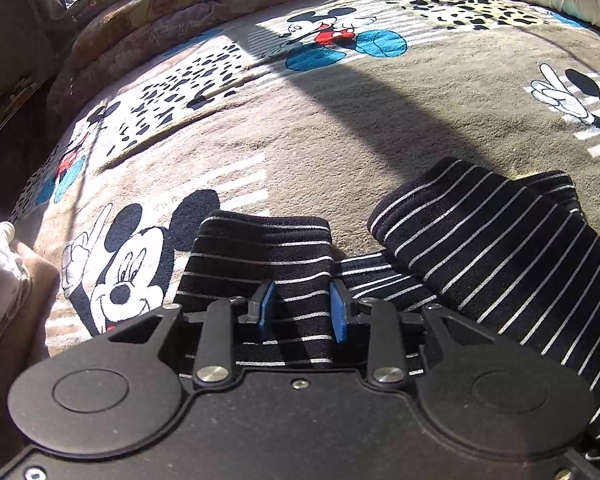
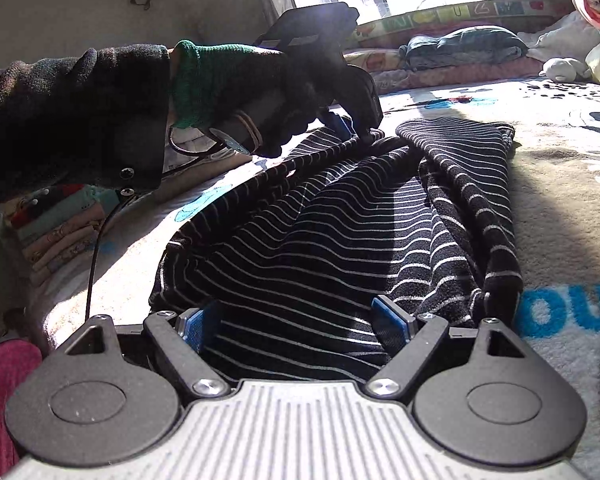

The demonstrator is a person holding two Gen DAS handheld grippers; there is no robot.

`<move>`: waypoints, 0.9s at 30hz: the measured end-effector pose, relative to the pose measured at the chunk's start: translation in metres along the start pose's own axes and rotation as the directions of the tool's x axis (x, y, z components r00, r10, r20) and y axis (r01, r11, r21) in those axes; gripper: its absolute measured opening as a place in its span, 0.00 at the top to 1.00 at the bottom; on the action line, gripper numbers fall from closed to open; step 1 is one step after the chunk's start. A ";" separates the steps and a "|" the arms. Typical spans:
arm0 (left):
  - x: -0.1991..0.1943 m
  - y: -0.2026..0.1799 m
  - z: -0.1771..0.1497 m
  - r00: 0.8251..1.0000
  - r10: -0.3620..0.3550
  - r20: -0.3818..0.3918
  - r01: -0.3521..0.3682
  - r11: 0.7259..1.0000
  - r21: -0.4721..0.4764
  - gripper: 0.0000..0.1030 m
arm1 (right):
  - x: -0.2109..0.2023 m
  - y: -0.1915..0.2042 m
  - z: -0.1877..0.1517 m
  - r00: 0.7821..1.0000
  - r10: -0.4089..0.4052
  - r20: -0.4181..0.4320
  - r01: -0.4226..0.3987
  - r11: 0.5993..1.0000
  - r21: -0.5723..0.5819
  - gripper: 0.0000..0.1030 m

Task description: Fold clothes

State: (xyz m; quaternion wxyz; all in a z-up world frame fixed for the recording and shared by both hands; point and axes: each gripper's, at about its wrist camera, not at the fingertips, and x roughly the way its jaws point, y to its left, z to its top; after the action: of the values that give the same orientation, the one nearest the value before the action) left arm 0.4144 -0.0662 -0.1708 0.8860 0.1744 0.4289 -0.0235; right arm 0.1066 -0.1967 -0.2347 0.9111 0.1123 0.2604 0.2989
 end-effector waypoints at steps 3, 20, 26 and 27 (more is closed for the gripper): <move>-0.009 0.005 0.000 1.000 0.008 0.017 -0.008 1.000 -0.005 0.94 | -0.001 -0.002 -0.001 1.000 0.007 0.009 -0.007 1.000 0.007 0.21; -0.147 0.109 -0.032 0.964 -0.005 0.267 0.059 0.979 -0.196 0.95 | -0.003 -0.010 -0.004 0.998 0.049 0.044 -0.051 0.997 0.053 0.20; -0.181 0.160 -0.062 0.951 0.009 0.310 0.083 0.956 -0.280 0.97 | -0.003 -0.011 -0.006 0.997 0.054 0.052 -0.057 0.997 0.058 0.20; -0.185 0.168 -0.068 0.948 0.004 0.319 0.095 0.951 -0.295 0.97 | -0.003 -0.011 -0.006 0.997 0.055 0.054 -0.058 0.997 0.059 0.20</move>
State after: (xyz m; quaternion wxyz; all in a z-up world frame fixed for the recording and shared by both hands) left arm 0.2788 0.0940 -0.0190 0.9586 0.0189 0.2839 -0.0049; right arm 0.1063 -0.2074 -0.2427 0.9050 0.1548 0.2423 0.3135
